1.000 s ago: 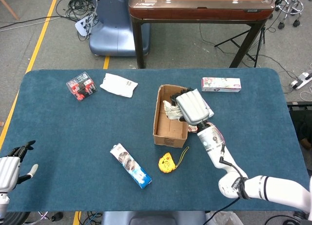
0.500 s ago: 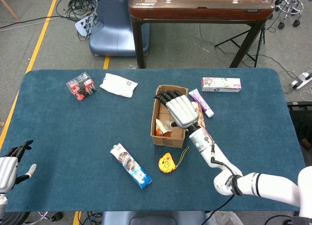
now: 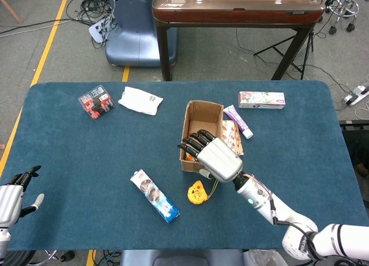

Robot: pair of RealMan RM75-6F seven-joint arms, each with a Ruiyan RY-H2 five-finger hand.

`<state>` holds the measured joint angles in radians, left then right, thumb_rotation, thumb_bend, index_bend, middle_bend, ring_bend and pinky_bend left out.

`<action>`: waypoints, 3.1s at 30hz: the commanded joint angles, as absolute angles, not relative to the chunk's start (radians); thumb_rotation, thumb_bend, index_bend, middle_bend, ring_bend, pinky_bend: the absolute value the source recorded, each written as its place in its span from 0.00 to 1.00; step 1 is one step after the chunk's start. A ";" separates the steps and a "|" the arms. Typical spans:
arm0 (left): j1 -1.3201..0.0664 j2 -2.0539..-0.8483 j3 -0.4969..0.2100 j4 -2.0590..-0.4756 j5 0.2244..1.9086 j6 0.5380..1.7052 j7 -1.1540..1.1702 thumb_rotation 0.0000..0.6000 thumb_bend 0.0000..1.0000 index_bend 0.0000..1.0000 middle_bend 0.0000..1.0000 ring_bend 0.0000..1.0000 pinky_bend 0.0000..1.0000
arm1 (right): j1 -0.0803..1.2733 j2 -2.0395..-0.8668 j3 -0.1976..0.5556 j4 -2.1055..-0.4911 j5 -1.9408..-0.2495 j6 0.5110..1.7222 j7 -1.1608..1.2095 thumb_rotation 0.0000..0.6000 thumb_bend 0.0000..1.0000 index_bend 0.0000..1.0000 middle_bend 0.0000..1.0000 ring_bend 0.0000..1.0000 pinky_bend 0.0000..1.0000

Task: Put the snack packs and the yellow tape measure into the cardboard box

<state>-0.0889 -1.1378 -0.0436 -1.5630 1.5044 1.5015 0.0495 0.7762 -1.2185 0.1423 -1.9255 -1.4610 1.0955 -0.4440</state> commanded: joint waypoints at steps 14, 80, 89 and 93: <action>-0.082 -1.129 -0.037 -1.582 1.513 1.511 0.063 1.00 0.26 0.18 0.34 0.32 0.62 | 0.754 -1.284 -0.020 -2.112 -1.345 0.992 -1.087 1.00 0.00 0.28 0.22 0.08 0.01; -0.078 -1.083 -0.038 -1.625 1.455 1.465 0.083 1.00 0.26 0.39 0.34 0.32 0.62 | 0.953 -1.554 -0.070 -1.831 -0.864 0.950 -1.131 1.00 0.00 0.28 0.24 0.08 0.01; -0.077 -1.079 -0.040 -1.625 1.451 1.467 0.079 1.00 0.26 0.39 0.34 0.32 0.62 | 0.980 -1.559 -0.087 -1.827 -0.819 0.959 -1.139 1.00 0.00 0.28 0.29 0.08 0.01; -0.076 -1.077 -0.042 -1.626 1.445 1.465 0.078 1.00 0.26 0.39 0.34 0.32 0.62 | 0.989 -1.562 -0.093 -1.830 -0.811 0.966 -1.135 1.00 0.00 0.29 0.32 0.10 0.01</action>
